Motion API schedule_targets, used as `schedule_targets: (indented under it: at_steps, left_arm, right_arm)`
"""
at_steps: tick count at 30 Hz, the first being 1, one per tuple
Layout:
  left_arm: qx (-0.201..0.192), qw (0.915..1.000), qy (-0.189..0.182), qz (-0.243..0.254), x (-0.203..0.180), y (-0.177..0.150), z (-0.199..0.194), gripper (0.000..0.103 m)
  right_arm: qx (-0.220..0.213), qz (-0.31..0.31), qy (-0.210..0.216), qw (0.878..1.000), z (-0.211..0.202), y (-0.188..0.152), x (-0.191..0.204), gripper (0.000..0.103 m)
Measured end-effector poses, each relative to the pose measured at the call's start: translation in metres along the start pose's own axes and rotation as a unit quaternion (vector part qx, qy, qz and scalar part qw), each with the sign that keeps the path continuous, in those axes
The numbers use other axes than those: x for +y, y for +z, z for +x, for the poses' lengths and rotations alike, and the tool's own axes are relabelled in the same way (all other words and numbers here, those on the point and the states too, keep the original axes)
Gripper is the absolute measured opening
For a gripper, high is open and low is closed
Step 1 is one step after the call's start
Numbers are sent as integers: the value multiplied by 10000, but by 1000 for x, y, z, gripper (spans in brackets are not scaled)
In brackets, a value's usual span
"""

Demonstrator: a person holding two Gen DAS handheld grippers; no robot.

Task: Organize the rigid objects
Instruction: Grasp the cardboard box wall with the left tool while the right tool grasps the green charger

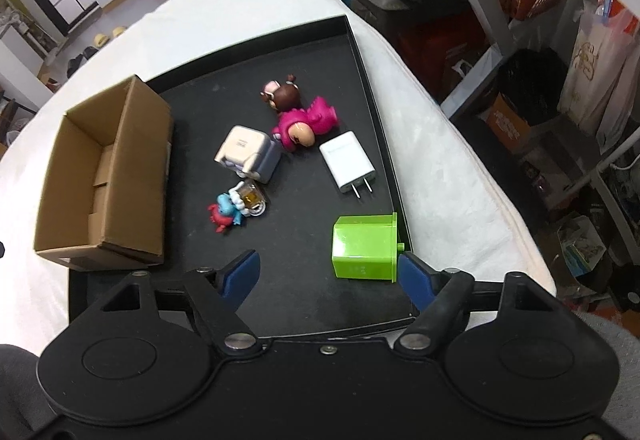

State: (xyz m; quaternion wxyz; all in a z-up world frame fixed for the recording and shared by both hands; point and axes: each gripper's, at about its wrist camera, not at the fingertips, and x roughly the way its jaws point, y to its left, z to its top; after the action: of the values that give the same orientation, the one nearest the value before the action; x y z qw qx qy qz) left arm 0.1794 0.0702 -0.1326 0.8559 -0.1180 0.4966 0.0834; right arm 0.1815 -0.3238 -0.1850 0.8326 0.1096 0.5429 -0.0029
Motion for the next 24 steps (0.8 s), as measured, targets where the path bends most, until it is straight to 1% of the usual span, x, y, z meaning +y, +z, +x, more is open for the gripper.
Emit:
schedule_targets:
  at_steps: [8, 13, 17, 19, 21, 22, 24]
  left_arm:
    - [224, 9997, -47, -63, -3, 5, 34, 62]
    - [306, 9995, -44, -62, -6, 6, 52, 55]
    - [309, 9995, -18, -34, -8, 4, 61, 51]
    - [331, 9994, -39, -34, -8, 3, 65, 45]
    - [306, 9995, -99, -59, -8, 1, 68, 35]
    - [293, 9995, -108, -62, -8, 1, 69, 32]
    - [251, 9995, -173, -21, -10, -1, 70, 16]
  right_arm:
    - [219, 57, -343, 9992, 27, 3, -2, 72]
    - [289, -51, -587, 9978, 40, 6, 0, 72]
    - [185, -230, -854, 9959, 43, 8, 5, 74]
    - [185, -265, -954, 9949, 47, 9, 6, 76]
    - [205, -288, -1068, 9937, 53, 10, 7, 78]
    - [242, -294, -1126, 9929, 57, 10, 7, 78]
    - [288, -328, -1217, 9916, 65, 9, 8, 78]
